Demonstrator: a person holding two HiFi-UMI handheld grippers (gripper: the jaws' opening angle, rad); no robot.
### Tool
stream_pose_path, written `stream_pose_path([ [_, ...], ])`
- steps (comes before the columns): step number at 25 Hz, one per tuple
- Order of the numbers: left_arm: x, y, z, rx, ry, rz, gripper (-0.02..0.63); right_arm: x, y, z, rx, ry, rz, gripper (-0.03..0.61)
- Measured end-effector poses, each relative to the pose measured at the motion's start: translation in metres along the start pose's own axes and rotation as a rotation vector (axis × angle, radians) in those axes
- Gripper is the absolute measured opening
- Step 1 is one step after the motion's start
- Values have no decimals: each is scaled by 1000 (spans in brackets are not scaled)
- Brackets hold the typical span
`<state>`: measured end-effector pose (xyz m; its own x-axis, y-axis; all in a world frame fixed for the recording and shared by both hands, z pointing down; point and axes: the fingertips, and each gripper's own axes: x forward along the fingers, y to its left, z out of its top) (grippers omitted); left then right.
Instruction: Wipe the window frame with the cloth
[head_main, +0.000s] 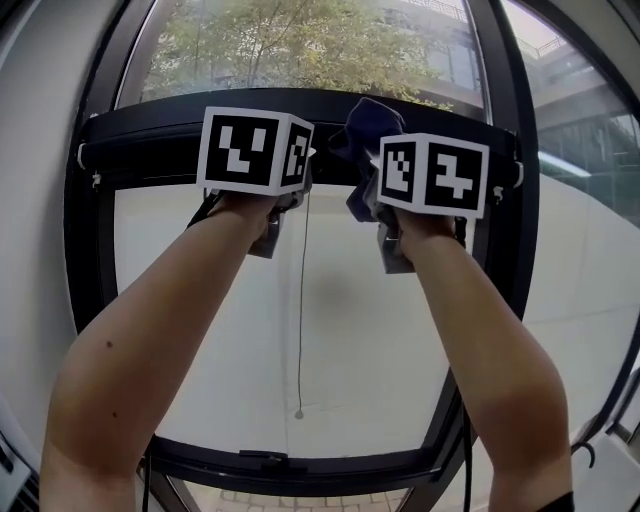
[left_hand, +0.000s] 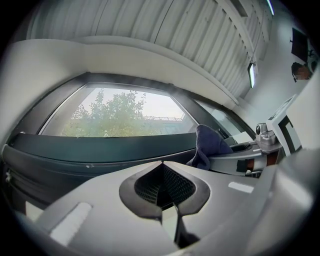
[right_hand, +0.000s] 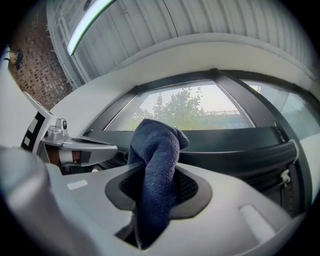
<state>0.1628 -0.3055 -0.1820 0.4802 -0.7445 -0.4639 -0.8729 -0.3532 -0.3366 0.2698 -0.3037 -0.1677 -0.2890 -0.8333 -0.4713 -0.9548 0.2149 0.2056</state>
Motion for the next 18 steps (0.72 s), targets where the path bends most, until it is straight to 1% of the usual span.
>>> stream_pose_path([
  [2, 7, -19, 4, 2, -3, -2, -6, -10, -21, 0, -2, -2, -18, 121],
  [4, 14, -27, 5, -6, 2, -5, -6, -12, -34, 0, -6, 4, -38, 121],
  [8, 25, -32, 2, -15, -3, -41, -6, -7, -42, -6, -14, 18, -61, 121],
  [12, 41, -32, 0, -28, -22, -29, -6, 2, -54, -10, -23, 18, -82, 121],
  [15, 48, -35, -2, -39, -26, -49, -6, 8, -62, -13, -26, 14, -94, 121],
  [18, 48, -54, 1, -65, -30, -72, -6, -5, -77, -12, -39, 23, -113, 122],
])
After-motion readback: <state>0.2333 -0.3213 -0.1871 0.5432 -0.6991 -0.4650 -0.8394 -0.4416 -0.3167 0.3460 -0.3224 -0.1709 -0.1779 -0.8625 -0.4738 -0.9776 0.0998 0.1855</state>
